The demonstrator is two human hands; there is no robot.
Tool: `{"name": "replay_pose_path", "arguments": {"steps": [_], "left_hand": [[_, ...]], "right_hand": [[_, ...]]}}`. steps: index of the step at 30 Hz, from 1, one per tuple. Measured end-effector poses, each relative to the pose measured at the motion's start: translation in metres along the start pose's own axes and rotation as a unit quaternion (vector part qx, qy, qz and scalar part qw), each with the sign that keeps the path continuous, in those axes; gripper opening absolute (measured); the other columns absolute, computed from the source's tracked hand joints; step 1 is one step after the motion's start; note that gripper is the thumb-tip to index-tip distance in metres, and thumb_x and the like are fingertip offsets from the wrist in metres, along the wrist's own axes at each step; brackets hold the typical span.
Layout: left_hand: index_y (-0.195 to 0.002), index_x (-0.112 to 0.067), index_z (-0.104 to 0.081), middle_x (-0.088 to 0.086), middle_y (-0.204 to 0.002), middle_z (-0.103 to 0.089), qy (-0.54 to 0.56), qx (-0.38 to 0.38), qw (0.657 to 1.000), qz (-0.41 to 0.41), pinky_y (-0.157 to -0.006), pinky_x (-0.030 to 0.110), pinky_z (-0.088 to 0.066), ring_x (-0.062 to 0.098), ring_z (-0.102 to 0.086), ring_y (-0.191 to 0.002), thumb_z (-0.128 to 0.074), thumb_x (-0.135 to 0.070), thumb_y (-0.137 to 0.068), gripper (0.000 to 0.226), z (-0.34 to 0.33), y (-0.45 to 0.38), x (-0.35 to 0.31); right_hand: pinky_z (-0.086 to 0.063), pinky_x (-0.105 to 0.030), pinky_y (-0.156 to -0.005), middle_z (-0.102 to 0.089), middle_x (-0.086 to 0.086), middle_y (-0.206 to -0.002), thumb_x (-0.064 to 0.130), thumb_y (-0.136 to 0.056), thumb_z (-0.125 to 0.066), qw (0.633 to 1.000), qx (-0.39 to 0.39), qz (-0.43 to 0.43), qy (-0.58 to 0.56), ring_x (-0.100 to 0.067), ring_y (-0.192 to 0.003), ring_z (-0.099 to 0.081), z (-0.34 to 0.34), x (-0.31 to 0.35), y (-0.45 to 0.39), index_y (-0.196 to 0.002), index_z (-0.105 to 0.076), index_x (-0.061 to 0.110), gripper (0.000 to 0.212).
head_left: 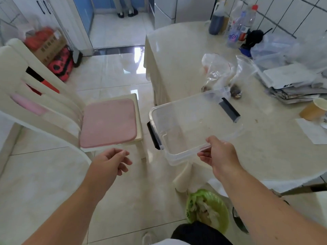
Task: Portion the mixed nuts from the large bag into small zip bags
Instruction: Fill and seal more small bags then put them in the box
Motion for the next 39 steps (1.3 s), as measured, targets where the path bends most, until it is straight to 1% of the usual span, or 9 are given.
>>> {"name": "replay_pose_path", "arguments": {"steps": [6, 12, 16, 20, 24, 27, 32, 36, 39], "left_hand": [[-0.094, -0.006, -0.073, 0.012, -0.078, -0.076, 0.002, 0.024, 1.000, 0.008, -0.058, 0.032, -0.046, 0.017, -0.063, -0.058, -0.061, -0.012, -0.101, 0.015, -0.001, -0.047, -0.013], [-0.086, -0.012, -0.077, 0.014, -0.077, -0.076, -0.013, 0.051, 0.999, 0.008, -0.059, 0.034, -0.045, 0.017, -0.063, -0.057, -0.063, -0.012, -0.099, 0.019, -0.022, -0.111, -0.042], [-0.085, -0.013, -0.076, 0.014, -0.078, -0.076, -0.040, 0.080, 0.996, 0.009, -0.061, 0.034, -0.048, 0.017, -0.063, -0.057, -0.063, -0.014, -0.098, 0.019, -0.051, -0.152, -0.067], [-0.091, -0.008, -0.074, 0.014, -0.079, -0.076, -0.046, 0.117, 0.992, 0.018, -0.052, 0.025, -0.049, 0.015, -0.061, -0.056, -0.064, -0.013, -0.099, 0.014, -0.091, -0.181, -0.090], [-0.092, -0.005, -0.074, 0.013, -0.077, -0.075, -0.062, 0.161, 0.985, 0.010, -0.060, 0.032, -0.045, 0.018, -0.060, -0.057, -0.063, -0.010, -0.098, 0.014, -0.139, -0.203, -0.111], [-0.094, -0.006, -0.075, 0.016, -0.080, -0.076, -0.090, 0.210, 0.974, 0.000, -0.066, 0.038, -0.047, 0.022, -0.062, -0.063, -0.064, -0.012, -0.098, 0.014, -0.173, -0.222, -0.122], [-0.090, -0.007, -0.075, 0.013, -0.077, -0.076, -0.139, 0.286, 0.948, -0.011, -0.063, 0.037, -0.047, 0.021, -0.062, -0.060, -0.063, -0.010, -0.098, 0.015, -0.231, -0.269, -0.138], [-0.087, -0.011, -0.077, 0.012, -0.079, -0.077, -0.189, 0.365, 0.910, -0.046, -0.063, 0.037, -0.048, 0.020, -0.064, -0.060, -0.060, -0.010, -0.098, 0.020, -0.283, -0.296, -0.160], [-0.088, -0.009, -0.076, 0.013, -0.078, -0.077, -0.208, 0.418, 0.882, -0.059, -0.061, 0.037, -0.047, 0.018, -0.064, -0.058, -0.059, -0.007, -0.099, 0.021, -0.316, -0.313, -0.177]], "right_hand": [[-0.051, -0.026, -0.047, -0.066, -0.009, -0.056, 0.023, -0.083, -0.060, 0.999, -0.045, 0.004, -0.008, -0.020, -0.049, -0.065, -0.012, 0.003, -0.017, -0.091, -0.063, 0.000, 0.025], [-0.049, -0.027, -0.046, -0.065, -0.009, -0.052, 0.027, -0.074, -0.059, 0.995, -0.095, 0.030, 0.009, -0.020, -0.048, -0.062, -0.012, 0.014, -0.053, -0.080, -0.062, 0.001, 0.027], [-0.047, -0.026, -0.042, -0.065, -0.010, -0.052, 0.025, -0.076, -0.057, 0.992, -0.118, 0.033, 0.002, -0.020, -0.046, -0.061, -0.006, 0.027, -0.073, -0.078, -0.061, 0.001, 0.024], [-0.047, -0.027, -0.043, -0.065, -0.011, -0.052, 0.027, -0.072, -0.057, 0.992, -0.126, 0.027, -0.006, -0.021, -0.046, -0.061, 0.003, 0.042, -0.089, -0.073, -0.061, 0.002, 0.026], [-0.043, -0.026, -0.040, -0.062, -0.007, -0.051, 0.027, -0.071, -0.058, 0.988, -0.151, 0.026, -0.032, -0.020, -0.043, -0.058, 0.018, 0.053, -0.101, -0.069, -0.059, 0.004, 0.023], [-0.042, -0.025, -0.038, -0.061, -0.008, -0.049, 0.030, -0.067, -0.058, 0.983, -0.175, 0.028, -0.044, -0.020, -0.041, -0.057, 0.030, 0.058, -0.105, -0.069, -0.058, 0.003, 0.026], [-0.038, -0.024, -0.037, -0.061, -0.014, -0.049, 0.031, -0.063, -0.060, 0.967, -0.244, 0.031, -0.070, -0.023, -0.038, -0.052, 0.052, 0.064, -0.112, -0.069, -0.055, 0.005, 0.028], [-0.036, -0.022, -0.035, -0.057, -0.021, -0.045, 0.029, -0.063, -0.060, 0.944, -0.317, 0.039, -0.088, -0.020, -0.035, -0.047, 0.066, 0.067, -0.113, -0.065, -0.051, 0.009, 0.023], [-0.034, -0.021, -0.035, -0.052, -0.014, -0.039, 0.027, -0.061, -0.060, 0.921, -0.374, 0.036, -0.106, -0.021, -0.035, -0.045, 0.075, 0.067, -0.112, -0.063, -0.050, 0.011, 0.019]]}}
Point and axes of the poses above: each hand's wrist, its own y-axis away from the middle knuckle, its own z-axis out of the back of the hand, x = y × z, the point moved 9 cm from there along -y, towards the middle knuckle
